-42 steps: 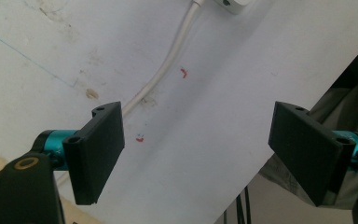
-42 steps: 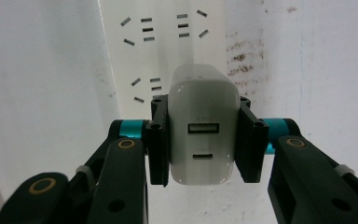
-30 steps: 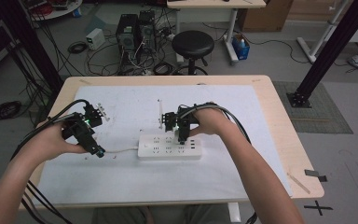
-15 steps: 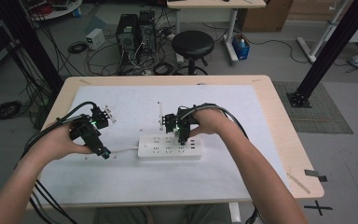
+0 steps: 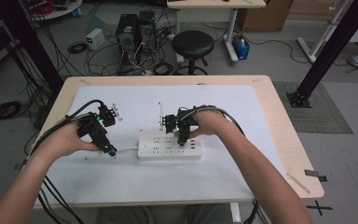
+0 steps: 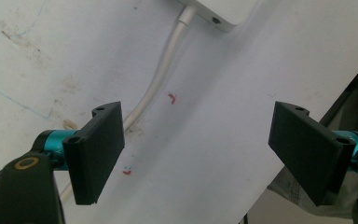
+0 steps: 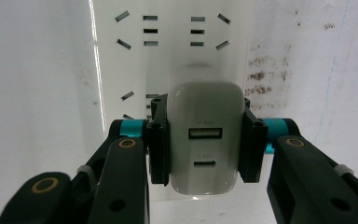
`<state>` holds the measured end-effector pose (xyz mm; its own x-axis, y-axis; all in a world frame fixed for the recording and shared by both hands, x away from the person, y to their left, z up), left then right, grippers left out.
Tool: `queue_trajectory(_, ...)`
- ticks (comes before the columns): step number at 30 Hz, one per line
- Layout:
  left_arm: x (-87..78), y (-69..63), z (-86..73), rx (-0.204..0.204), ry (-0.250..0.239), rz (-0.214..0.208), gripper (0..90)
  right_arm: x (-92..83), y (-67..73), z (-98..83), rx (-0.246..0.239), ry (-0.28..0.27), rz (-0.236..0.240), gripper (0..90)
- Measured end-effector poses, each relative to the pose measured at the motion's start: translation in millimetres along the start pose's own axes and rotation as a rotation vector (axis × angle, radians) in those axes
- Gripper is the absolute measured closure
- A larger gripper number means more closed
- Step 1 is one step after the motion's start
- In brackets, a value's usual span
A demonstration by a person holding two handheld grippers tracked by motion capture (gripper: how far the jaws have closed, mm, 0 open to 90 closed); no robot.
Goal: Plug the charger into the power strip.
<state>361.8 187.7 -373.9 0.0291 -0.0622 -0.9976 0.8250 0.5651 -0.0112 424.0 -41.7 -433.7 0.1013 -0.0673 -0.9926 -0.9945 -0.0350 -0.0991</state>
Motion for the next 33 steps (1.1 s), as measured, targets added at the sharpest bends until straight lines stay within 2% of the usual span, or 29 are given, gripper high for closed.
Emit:
queue_trajectory(4,-2.9,-0.6,-0.4,-0.001,-0.015,0.002,18.3,2.5,-0.6,-2.6,0.005,-0.038,0.014,62.4)
queue_trajectory(8,-2.0,1.6,-0.5,-0.012,-0.03,-0.002,18.3,3.6,-2.4,-2.2,0.0,-0.052,0.019,61.3)
queue_trajectory(9,-2.4,3.3,-1.4,-0.006,-0.021,0.003,18.3,3.1,-2.7,-5.0,0.05,-0.079,0.044,47.1)
queue_trajectory(10,-2.4,4.6,-1.7,-0.015,-0.027,0.008,18.3,-0.6,-3.8,-7.3,0.086,-0.12,0.069,38.6)
queue_trajectory(11,-3.0,6.4,-2.0,-0.018,-0.037,0.009,18.3,-0.6,-3.8,-7.3,0.086,-0.12,0.069,38.6)
queue_trajectory(13,-4.8,10.0,-3.4,-0.02,-0.042,0.009,16.5,-12.6,-7.9,-17.1,0.19,-0.18,0.077,29.0)
queue_trajectory(14,-5.2,11.5,-3.1,-0.029,-0.053,0.011,16.4,-19.0,-8.4,-24.2,0.216,-0.196,0.083,27.9)
queue_trajectory(16,-7.9,15.7,-3.1,-0.03,-0.056,0.026,16.4,-33.8,-6.9,-41.6,0.268,-0.2,0.041,21.5)
queue_trajectory(17,-9.0,17.0,-2.4,-0.034,-0.063,0.028,16.4,-41.2,-7.9,-50.5,0.293,-0.213,0.03,21.2)
queue_trajectory(18,-10.0,18.1,-1.2,-0.042,-0.073,0.029,16.4,-49.1,-7.5,-60.7,0.334,-0.222,0.023,21.2)
queue_trajectory(20,-12.9,21.7,0.8,-0.049,-0.076,0.049,16.4,-64.7,-7.5,-84.2,0.431,-0.242,-0.028,21.1)
queue_trajectory(21,-13.9,23.2,2.2,-0.054,-0.076,0.058,16.3,-70.9,-7.4,-96.8,0.493,-0.249,-0.041,21.1)
queue_trajectory(23,-16.8,26.6,4.5,-0.053,-0.065,0.077,16.4,-79.8,-6.1,-123.0,0.646,-0.242,-0.054,21.1)
queue_trajectory(26,-22.1,27.4,10.7,-0.058,-0.073,0.088,16.4,-84.5,-1.0,-158.9,0.865,-0.224,-0.033,21.1)
queue_trajectory(27,-25.2,27.7,12.2,-0.052,-0.063,0.092,16.4,-84.2,1.4,-168.7,0.911,-0.212,-0.021,21.1)
queue_trajectory(30,-31.4,28.2,17.3,-0.059,-0.065,0.114,16.4,-80.2,7.7,-195.2,0.982,-0.115,-0.023,21.0)
queue_trajectory(31,-33.4,27.9,18.5,-0.058,-0.065,0.113,16.4,-79.7,9.9,-200.1,1.009,-0.104,-0.016,21.0)
queue_trajectory(33,-36.8,26.8,21.0,-0.059,-0.073,0.112,16.4,-80.0,13.2,-208.0,1.027,-0.104,0.0,21.0)
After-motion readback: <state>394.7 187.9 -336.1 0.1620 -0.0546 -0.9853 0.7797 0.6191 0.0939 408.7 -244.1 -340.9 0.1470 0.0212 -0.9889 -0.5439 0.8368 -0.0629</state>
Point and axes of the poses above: each handheld gripper's, and its own axes: x roughly forward along the jaws, z roughly out of its top, y roughly to its left, the point moved 7 cm from there along x, roughly forward along the jaws, and after that the axes turned 6 degrees about y, right-handed, at the moved point
